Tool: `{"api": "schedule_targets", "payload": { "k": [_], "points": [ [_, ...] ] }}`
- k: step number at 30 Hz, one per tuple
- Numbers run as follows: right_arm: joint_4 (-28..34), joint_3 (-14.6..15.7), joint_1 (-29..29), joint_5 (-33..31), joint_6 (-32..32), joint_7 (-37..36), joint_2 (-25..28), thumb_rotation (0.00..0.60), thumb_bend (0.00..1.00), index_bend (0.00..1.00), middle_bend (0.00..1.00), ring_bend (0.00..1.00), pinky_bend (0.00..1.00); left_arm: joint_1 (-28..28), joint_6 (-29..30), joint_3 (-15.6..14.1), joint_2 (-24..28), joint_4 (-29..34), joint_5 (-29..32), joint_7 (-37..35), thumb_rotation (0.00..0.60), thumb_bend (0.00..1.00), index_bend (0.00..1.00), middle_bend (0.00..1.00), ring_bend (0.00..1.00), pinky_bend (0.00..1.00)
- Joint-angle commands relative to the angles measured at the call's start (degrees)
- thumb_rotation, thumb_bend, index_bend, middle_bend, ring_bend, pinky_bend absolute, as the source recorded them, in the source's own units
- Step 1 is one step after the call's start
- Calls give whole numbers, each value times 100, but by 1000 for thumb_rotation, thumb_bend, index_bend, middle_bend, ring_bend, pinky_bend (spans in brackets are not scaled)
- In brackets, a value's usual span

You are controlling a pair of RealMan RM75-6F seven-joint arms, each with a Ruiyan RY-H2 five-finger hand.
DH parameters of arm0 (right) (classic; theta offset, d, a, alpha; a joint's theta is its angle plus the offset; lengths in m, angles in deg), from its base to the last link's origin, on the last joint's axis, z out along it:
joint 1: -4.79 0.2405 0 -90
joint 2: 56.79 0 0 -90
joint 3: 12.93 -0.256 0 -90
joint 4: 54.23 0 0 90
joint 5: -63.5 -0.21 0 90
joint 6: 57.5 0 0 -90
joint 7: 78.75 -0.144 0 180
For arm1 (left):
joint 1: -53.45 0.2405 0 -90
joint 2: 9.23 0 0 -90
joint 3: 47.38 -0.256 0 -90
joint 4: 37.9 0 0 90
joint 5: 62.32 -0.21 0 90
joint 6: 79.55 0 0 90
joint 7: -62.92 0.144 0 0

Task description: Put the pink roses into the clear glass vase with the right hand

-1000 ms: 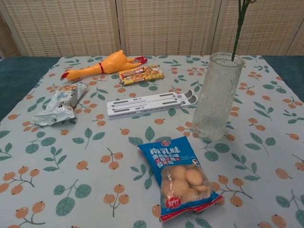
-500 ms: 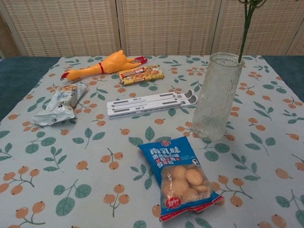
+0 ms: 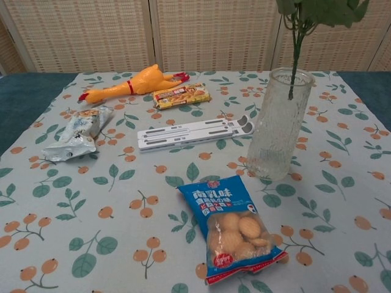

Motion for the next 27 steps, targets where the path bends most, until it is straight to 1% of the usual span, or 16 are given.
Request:
{"api": "schedule_targets", "payload": {
  "k": [1,7,10,17,19,21,22,23,24,26,27],
  "points": [
    [119,-42,1,-27,44,103,51,600,659,905,886,942,978,-1,1,-3,0,0,-8,3,600,373,159,217,268,443],
    [261,-27,-93,-110,203,331,126,600,659,906,887,942,979,2,12,-6,0,8,-20,8,600,372,159,217,269,443],
    [181,-18,-121,-161,128,199,158,600,660,905,887,942,979,2,15,-8,-2,11,-25,15,600,372,160,218,269,443],
    [-327,45,-121,-150,-257,-345,108,600,655,892,886,942,979,-12,-38,-15,-11,4,-3,34,600,372,159,218,272,443],
    [-482,78,-118,-117,-369,-462,93,600,591,828,886,942,978,-15,-43,-13,-11,2,2,31,600,373,159,218,273,443],
    [-640,121,-109,-82,-525,-590,101,600,425,690,887,942,978,-16,-42,-11,-10,2,3,25,600,374,159,218,273,444],
    [-693,140,-103,-68,-599,-637,115,600,366,632,887,942,978,-14,-39,-12,-9,1,3,24,600,374,159,218,273,443],
    [-756,167,-97,-43,-696,-693,140,600,323,584,887,942,978,-12,-37,-13,-10,-1,3,22,600,373,159,218,273,443],
    [-799,186,-91,-29,-770,-729,163,600,258,497,887,942,978,-15,-41,-10,-11,-3,6,22,600,373,159,218,273,443],
    [-880,228,-81,15,-927,-814,218,600,190,391,887,941,978,-20,-51,-10,-13,-5,10,23,600,373,159,218,273,443],
    [-910,244,-82,35,-984,-859,239,600,149,319,887,941,978,-21,-56,-11,-15,-8,11,23,600,373,159,218,273,443]
  ]
}}
